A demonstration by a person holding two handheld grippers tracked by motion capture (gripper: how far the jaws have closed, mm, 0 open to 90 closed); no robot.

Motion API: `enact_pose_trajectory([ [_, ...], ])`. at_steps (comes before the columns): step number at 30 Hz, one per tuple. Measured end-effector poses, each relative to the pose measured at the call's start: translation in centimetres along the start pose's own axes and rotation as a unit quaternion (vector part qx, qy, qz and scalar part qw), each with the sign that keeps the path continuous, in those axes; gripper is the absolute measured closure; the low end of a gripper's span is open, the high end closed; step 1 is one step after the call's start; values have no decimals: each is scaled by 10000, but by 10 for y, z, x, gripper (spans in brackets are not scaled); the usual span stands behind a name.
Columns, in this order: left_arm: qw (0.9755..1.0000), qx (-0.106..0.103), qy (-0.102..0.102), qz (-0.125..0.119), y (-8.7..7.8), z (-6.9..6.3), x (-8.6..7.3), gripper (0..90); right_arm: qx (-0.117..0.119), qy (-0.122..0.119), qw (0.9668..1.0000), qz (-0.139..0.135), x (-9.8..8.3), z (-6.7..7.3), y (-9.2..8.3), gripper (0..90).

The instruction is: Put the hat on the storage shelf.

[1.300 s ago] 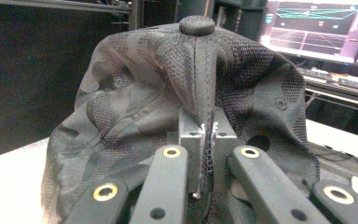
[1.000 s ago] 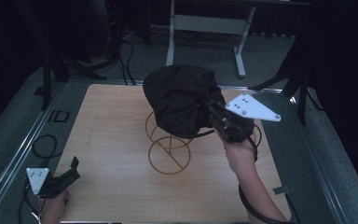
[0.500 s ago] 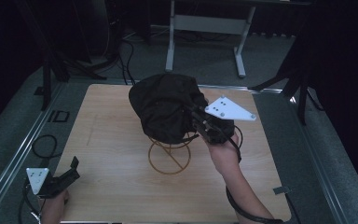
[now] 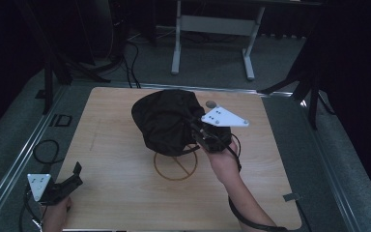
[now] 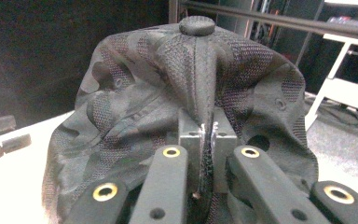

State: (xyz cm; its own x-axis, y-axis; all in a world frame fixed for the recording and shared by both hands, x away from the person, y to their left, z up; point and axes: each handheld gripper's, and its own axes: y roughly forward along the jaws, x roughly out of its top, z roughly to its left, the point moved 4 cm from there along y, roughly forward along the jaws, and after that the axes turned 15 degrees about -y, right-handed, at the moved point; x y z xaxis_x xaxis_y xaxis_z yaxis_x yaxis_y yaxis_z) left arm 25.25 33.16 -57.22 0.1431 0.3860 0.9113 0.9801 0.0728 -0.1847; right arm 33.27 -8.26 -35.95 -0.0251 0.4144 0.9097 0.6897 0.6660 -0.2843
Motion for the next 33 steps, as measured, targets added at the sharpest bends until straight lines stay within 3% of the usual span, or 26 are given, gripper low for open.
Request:
enact_pose_trajectory([
  [5,10000,-5,-8,-6,0,0,0,5,30,34,9999,153,-11,1,7,871],
  [15,10000,-6,-14,-11,0,0,0,5,50,183,9998,101,-22,-1,-1,861],
  [28,10000,-13,1,-4,0,0,0,5,327,406,9983,274,-38,1,8,664],
  [33,10000,-9,5,-4,0,0,0,5,334,400,9981,340,-39,1,9,649],
])
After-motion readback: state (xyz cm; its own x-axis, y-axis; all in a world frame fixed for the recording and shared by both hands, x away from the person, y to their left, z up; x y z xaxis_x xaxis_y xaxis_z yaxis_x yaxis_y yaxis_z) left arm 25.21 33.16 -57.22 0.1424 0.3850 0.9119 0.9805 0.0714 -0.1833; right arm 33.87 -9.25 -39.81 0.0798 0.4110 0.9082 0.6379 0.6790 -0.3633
